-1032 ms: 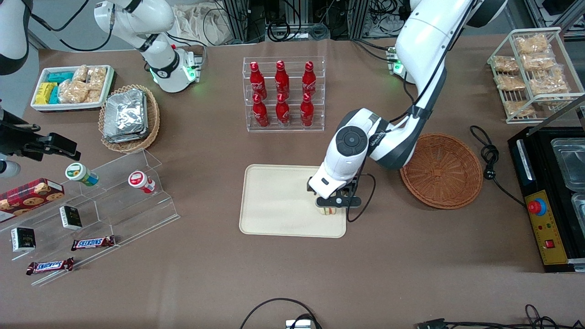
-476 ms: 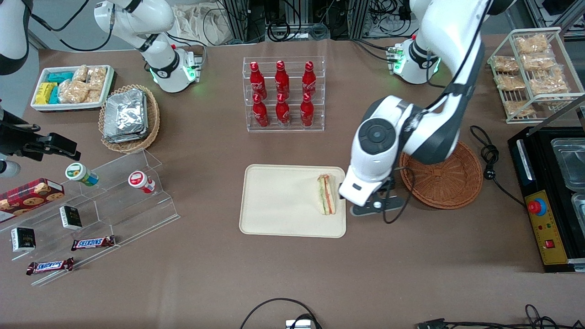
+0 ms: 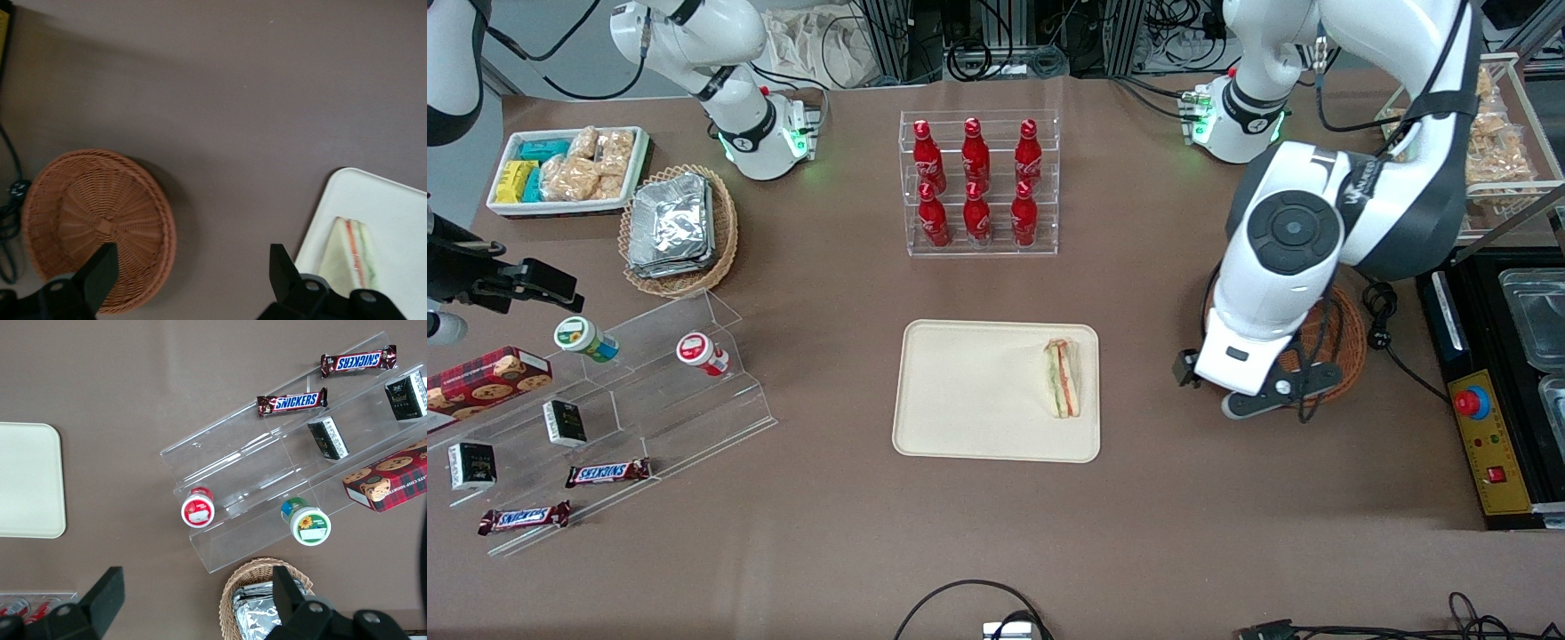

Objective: Place sandwich from basket to tray

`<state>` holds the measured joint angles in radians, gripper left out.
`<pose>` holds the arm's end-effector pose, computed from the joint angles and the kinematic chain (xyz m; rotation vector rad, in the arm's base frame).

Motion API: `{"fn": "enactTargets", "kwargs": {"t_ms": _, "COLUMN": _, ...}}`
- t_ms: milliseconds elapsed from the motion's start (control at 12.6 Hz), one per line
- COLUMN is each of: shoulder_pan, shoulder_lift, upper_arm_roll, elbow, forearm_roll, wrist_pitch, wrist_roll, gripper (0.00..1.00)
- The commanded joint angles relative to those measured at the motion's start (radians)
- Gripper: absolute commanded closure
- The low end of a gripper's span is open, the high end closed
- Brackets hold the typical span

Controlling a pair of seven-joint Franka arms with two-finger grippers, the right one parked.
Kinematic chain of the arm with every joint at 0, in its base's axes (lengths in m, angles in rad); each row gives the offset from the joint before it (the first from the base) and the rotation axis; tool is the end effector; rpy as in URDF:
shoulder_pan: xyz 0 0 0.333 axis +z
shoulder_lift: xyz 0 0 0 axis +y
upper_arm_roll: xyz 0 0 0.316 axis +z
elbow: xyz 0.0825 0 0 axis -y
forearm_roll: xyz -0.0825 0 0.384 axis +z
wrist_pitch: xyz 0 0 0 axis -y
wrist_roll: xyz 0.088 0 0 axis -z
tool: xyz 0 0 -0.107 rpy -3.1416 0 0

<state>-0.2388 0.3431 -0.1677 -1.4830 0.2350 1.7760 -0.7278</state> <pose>0.6186 -0.2285 0.4783 -2.9426 -0.4093 -0.0819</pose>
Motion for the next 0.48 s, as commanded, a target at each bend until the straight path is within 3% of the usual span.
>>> {"fn": "enactTargets", "kwargs": {"t_ms": 0, "shoulder_pan": 0.070, "shoulder_lift": -0.070, "upper_arm_roll": -0.012, "elbow": -0.026, "forearm_roll": -0.009, "wrist_pitch": -0.047, "wrist_roll": 0.102, "gripper": 0.00}}
{"fn": "enactTargets", "kwargs": {"t_ms": 397, "shoulder_pan": 0.131, "shoulder_lift": -0.134, "upper_arm_roll": -0.007, "elbow": -0.040, "forearm_roll": -0.033, "wrist_pitch": -0.116, "wrist_roll": 0.315, "gripper": 0.00}}
